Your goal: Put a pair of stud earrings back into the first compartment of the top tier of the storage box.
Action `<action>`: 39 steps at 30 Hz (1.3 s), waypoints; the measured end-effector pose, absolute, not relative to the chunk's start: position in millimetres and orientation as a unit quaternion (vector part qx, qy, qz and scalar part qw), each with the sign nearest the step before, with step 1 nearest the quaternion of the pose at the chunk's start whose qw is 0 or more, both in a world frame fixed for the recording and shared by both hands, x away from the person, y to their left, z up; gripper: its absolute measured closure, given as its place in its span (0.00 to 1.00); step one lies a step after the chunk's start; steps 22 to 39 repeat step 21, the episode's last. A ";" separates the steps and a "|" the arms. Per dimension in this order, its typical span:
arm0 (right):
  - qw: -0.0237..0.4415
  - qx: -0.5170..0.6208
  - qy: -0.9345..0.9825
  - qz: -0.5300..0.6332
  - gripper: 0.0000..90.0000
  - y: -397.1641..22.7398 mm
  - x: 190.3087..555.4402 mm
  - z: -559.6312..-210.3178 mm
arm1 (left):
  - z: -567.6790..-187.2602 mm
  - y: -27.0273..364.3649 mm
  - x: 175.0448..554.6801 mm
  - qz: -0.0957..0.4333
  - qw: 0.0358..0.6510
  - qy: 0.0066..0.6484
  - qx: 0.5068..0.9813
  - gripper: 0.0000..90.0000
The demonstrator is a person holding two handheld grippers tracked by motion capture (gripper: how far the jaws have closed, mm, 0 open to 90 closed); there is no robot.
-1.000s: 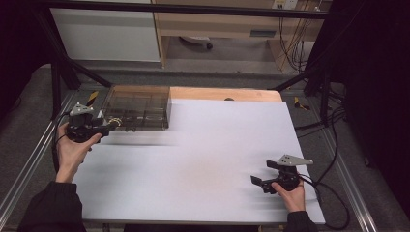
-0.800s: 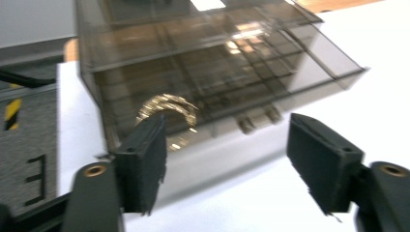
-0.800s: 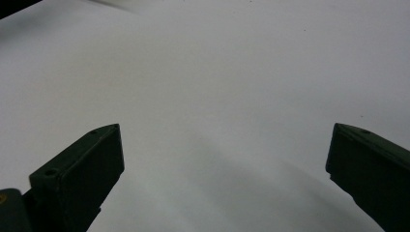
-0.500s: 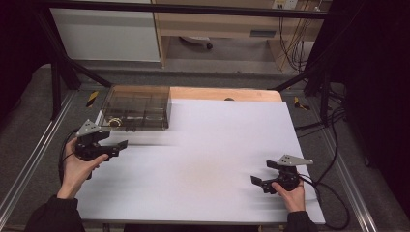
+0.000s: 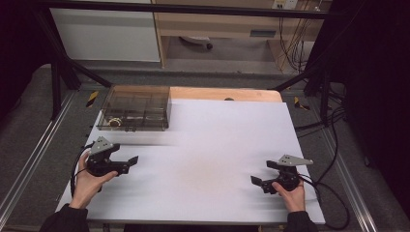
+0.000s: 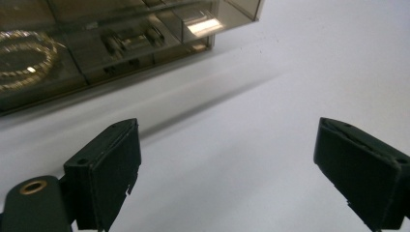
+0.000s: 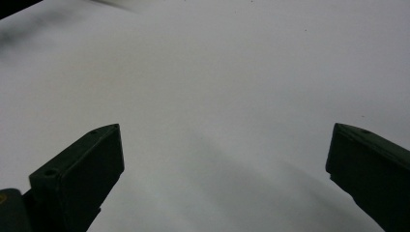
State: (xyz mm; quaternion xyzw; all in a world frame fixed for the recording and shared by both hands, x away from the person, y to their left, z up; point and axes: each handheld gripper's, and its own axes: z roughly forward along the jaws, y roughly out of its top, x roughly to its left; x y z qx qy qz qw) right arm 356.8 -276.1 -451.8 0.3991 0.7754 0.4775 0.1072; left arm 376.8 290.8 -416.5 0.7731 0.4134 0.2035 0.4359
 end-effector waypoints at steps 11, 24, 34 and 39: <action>0.106 0.400 0.776 0.477 0.01 -275.5 356.6 -452.3 | -438.7 291.2 370.7 0.194 0.426 0.407 0.784 0.10; 0.105 0.397 0.778 0.475 0.01 -274.8 357.4 -453.3 | -444.7 290.1 368.9 0.195 0.423 0.398 0.790 0.10; 0.105 0.397 0.778 0.475 0.01 -274.8 357.4 -453.3 | -444.7 290.1 368.9 0.195 0.423 0.398 0.790 0.10; 0.105 0.397 0.778 0.475 0.01 -274.8 357.4 -453.3 | -444.7 290.1 368.9 0.195 0.423 0.398 0.790 0.10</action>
